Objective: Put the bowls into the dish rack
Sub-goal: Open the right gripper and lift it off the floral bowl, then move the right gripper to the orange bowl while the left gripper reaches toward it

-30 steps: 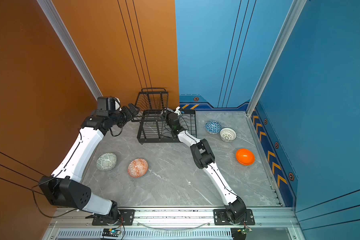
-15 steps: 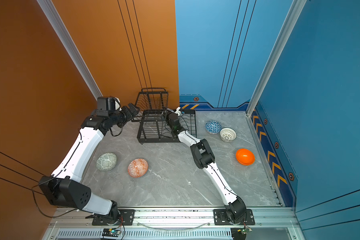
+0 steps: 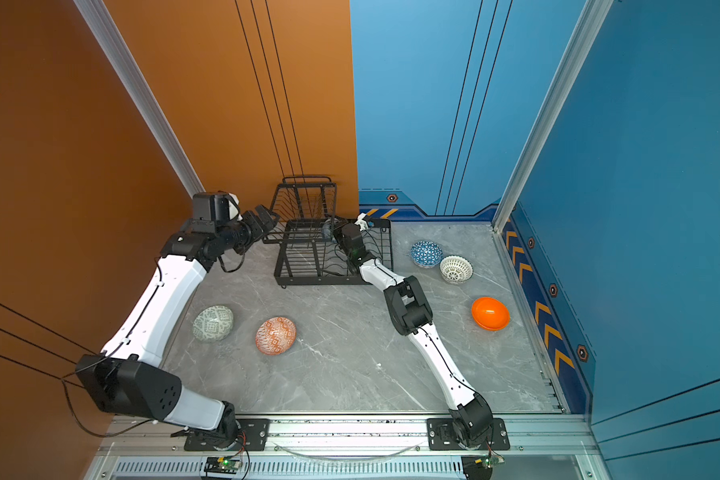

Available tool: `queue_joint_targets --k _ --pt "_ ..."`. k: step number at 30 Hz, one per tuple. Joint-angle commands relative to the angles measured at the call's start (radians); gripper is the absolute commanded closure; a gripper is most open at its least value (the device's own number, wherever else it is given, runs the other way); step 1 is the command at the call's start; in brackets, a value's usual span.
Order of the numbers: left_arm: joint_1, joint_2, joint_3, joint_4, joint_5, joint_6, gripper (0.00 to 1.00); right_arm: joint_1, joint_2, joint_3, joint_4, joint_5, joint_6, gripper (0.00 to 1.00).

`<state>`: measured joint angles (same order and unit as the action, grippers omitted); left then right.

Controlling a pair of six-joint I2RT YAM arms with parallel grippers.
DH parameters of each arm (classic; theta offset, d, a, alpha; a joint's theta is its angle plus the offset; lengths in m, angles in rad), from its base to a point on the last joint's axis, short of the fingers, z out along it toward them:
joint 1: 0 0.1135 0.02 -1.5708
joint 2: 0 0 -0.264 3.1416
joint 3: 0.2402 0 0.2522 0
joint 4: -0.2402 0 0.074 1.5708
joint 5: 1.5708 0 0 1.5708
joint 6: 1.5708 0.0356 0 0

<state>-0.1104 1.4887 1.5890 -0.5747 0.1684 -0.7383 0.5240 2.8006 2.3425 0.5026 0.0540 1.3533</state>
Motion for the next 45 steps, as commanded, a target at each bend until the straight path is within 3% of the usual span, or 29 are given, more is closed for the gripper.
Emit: queue_joint_targets --k 1,6,8,9,23,26,30,32,45 --pt "-0.003 -0.03 -0.002 0.013 -0.017 0.008 0.02 -0.02 -0.123 -0.038 -0.03 -0.034 -0.023 0.45" --pt "-0.005 -0.04 -0.001 0.013 -0.057 0.003 0.02 -0.049 -0.205 -0.139 -0.018 -0.079 -0.014 0.26" --pt "-0.009 -0.046 -0.004 0.013 -0.083 -0.01 0.02 -0.059 -0.25 -0.193 -0.019 -0.097 -0.019 0.04" --pt "-0.013 -0.048 -0.007 0.016 -0.094 -0.017 0.02 -0.066 -0.278 -0.221 -0.033 -0.108 -0.029 0.0" --pt "-0.145 0.048 0.053 0.12 -0.204 0.0 0.02 -0.206 -0.571 -0.538 -0.113 -0.272 -0.071 0.0" --pt "-0.2 0.104 0.119 0.132 -0.219 0.031 0.02 -0.228 -0.627 -0.54 -0.271 -0.325 -0.166 0.0" --pt "-0.274 0.202 0.24 0.133 -0.213 0.068 0.02 -0.227 -0.685 -0.478 -0.684 -0.355 -0.418 0.0" --pt "-0.309 0.253 0.302 0.131 -0.206 0.091 0.02 -0.221 -0.719 -0.501 -0.807 -0.35 -0.507 0.0" --pt "-0.451 0.596 0.682 0.116 -0.069 0.093 0.02 -0.255 -1.155 -0.99 -0.983 -0.207 -0.612 0.0"
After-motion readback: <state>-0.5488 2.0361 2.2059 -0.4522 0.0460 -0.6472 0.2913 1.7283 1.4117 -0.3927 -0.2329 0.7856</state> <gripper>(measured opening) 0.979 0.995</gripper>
